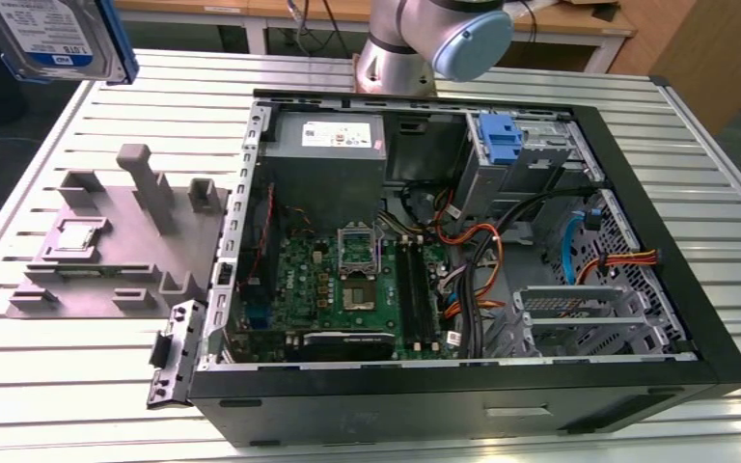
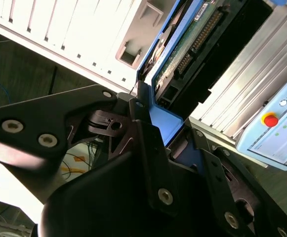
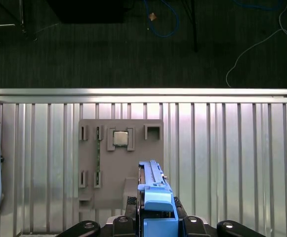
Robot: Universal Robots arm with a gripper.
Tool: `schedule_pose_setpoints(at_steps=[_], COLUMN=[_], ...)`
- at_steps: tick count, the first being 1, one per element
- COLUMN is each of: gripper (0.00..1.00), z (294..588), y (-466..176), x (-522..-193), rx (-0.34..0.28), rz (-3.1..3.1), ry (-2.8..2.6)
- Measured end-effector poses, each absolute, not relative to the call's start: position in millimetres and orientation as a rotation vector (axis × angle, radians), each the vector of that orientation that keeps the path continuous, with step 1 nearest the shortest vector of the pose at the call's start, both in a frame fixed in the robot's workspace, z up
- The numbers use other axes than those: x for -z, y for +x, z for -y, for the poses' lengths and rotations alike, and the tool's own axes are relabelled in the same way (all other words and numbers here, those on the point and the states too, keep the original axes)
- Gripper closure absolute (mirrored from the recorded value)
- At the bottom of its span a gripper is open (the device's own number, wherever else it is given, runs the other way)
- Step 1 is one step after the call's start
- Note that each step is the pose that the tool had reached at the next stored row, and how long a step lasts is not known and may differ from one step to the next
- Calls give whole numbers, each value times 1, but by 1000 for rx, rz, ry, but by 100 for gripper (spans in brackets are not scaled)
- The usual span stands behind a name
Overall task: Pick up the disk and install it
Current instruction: 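Pick up the disk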
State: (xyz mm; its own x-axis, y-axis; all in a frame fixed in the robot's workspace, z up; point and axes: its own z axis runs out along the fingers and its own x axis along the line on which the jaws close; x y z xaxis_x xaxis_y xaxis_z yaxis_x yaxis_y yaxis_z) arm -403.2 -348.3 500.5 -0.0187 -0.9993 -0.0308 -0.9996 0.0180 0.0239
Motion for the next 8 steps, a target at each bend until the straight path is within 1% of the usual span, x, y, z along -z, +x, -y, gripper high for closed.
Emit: schedule_pose_setpoints(at_steps=[8], gripper=[63], z=[348], y=[-399], x=[-501], rx=[-61], rz=[-2238], ry=[-2197])
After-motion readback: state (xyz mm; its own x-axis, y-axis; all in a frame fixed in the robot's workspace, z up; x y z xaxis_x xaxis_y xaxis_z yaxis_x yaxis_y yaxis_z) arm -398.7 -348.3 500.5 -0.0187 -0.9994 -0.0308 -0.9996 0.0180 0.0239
